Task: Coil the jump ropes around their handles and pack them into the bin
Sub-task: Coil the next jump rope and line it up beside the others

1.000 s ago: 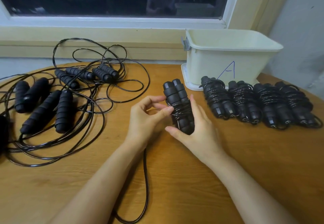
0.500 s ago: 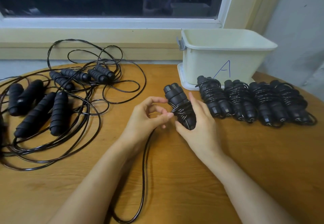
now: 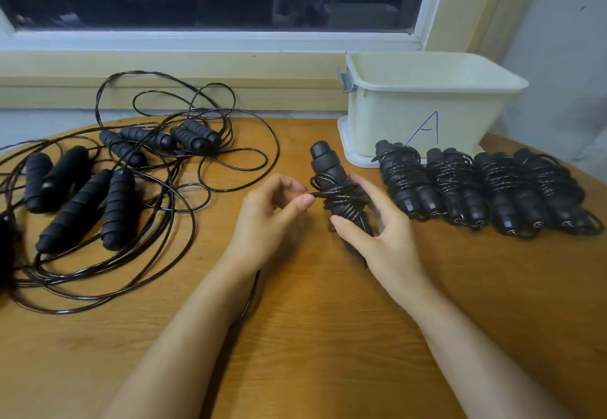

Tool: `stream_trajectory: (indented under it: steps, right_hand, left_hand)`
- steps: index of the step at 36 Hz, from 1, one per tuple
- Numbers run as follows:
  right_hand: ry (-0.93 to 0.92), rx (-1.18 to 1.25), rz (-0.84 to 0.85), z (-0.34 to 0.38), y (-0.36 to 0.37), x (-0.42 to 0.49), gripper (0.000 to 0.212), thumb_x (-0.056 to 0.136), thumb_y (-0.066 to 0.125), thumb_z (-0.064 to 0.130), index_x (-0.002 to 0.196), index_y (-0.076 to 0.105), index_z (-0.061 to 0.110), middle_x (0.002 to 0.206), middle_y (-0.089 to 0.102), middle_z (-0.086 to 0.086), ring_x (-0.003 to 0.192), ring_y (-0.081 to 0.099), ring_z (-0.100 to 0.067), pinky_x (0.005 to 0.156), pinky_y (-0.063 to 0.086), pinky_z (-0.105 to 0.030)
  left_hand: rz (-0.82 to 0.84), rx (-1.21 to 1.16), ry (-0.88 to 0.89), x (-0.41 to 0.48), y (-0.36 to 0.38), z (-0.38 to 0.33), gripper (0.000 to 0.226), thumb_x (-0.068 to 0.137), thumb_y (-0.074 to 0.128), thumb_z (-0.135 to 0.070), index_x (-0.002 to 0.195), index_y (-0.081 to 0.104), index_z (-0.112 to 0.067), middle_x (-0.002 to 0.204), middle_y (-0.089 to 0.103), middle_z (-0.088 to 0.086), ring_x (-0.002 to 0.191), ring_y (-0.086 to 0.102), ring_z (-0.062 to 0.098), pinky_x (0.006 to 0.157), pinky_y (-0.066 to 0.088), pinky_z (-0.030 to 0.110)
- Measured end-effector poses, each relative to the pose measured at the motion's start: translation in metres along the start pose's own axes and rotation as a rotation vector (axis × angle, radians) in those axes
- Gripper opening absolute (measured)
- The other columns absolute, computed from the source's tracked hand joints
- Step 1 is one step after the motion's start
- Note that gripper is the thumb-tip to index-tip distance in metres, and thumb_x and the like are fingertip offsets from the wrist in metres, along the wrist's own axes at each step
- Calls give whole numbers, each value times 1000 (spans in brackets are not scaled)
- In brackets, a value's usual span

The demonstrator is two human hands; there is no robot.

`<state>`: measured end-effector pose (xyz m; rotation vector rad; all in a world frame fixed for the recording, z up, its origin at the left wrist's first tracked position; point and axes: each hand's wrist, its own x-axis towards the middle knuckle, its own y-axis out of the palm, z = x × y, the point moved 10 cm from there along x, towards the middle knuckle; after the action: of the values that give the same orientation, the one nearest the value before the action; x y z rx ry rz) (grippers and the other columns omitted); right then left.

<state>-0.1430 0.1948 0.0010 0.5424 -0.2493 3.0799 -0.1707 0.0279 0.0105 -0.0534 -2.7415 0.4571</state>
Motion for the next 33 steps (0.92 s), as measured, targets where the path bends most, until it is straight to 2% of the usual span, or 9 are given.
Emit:
stream_trajectory:
  steps: [3,7,10,14,17,20,24,28,33]
  right_hand:
    - [12,72,49,0,7,-1,57,83,73,19,133,50,34,121,65,22,120,57,-1,99,46,-19]
    - [60,184,80,-6,10,-3,54,85,72,13,131,48,30,115,69,12,109,64,-7,89,52,-25]
    - [81,225,74,-9,8,-3,49,81,70,21,126,52,29,115,69,4,111,64,-9,87,52,-25]
    - [122,258,126,-13,10,-2,52,83,68,24,132,52,22,122,67,-1,117,61,-15,97,52,-33]
    - [122,214,152,-14,10,1,53,85,67,29,136,52,27,130,64,4,123,57,-9,99,49,-30]
    - [87,97,125,-12,8,3,61,83,69,40,140,47,35,141,54,9,132,49,-6,111,41,-37]
    - [79,89,121,-12,10,2,60,89,72,24,141,44,33,137,57,11,127,52,-1,109,43,-30]
    - [98,131,91,-12,3,3,48,86,69,25,130,51,27,121,69,2,116,63,-10,100,50,-33]
    - [170,221,65,-19,-2,4,54,81,68,28,132,54,20,123,69,2,117,63,-11,102,50,-36]
  left_hand:
    - [7,-81,-89,0,2,9,41,77,63,-41,116,56,-31,92,66,-8,88,63,3,78,49,17]
    - [110,-145,-135,-2,14,10,51,90,56,-29,139,50,-16,114,69,-5,107,64,1,90,48,16]
    - [200,-223,-127,-7,26,1,30,99,46,-20,124,61,-15,111,71,-8,106,64,-2,85,46,9]
    - [167,-273,-143,-8,25,3,41,92,48,-33,120,63,-8,115,71,3,110,64,7,89,46,13]
    - [132,-321,-180,-8,25,7,38,90,52,-32,116,62,-6,102,74,-3,97,68,4,79,49,12]
    - [88,-343,-221,-8,26,11,23,90,56,-31,102,62,-12,85,73,-4,76,68,4,63,49,13]
    - [20,-258,-218,-6,20,17,32,80,60,-45,89,63,-14,84,73,11,77,69,20,73,55,33]
    - [33,-252,-209,-6,17,14,30,77,63,-40,88,65,-12,73,73,0,69,69,8,64,51,16]
    - [68,-260,-216,-8,18,15,37,78,63,-38,99,68,-7,88,76,8,85,72,18,80,56,24]
